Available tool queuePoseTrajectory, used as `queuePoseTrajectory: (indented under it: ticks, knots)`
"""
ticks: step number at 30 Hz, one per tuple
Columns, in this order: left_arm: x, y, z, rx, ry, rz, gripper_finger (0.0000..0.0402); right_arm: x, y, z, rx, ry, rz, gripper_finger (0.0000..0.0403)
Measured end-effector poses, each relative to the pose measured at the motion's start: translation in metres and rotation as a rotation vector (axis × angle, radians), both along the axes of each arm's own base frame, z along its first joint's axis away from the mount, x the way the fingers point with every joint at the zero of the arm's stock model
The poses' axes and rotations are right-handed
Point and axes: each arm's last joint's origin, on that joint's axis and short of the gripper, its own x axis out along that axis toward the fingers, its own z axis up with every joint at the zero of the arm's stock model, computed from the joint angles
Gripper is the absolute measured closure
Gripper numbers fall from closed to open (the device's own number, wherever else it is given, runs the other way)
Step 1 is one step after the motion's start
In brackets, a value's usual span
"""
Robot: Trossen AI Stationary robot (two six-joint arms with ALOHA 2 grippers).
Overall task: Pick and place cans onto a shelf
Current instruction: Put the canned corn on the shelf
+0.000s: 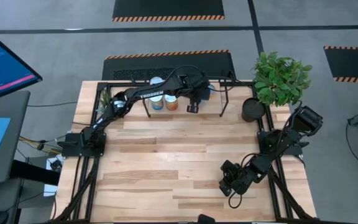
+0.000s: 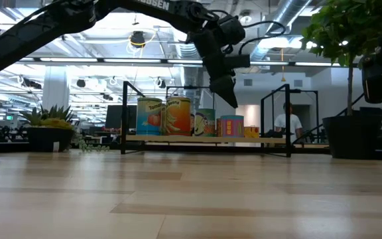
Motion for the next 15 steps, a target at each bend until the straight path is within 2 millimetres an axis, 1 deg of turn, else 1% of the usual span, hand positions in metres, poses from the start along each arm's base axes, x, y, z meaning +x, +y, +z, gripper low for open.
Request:
queuePoseTrajectory:
  ticks: [2,5,9,15]
  knots:
    - [-0.0007,0.0007,-0.0035,-0.018,0.004,0.025,0.0387,-0.0001,0.0001,0.0000,0.000,0.000,0.000,0.0374]
    - [-0.0002,0.0008,-0.0035,-0.010,-0.004,0.020,0.0387,-0.0001,0.0001,0.0000,0.000,0.000,0.000,0.0377]
    - [-0.0009,-0.0015,-0.0114,-0.025,0.027,0.017,0.0387,-0.0004,0.0005,0.0000,0.006,0.001,-0.009,0.0379]
    - [-0.0008,-0.0016,-0.0099,-0.027,0.018,0.023,0.0387,-0.0004,0.0004,0.0000,0.005,0.001,-0.007,0.0375]
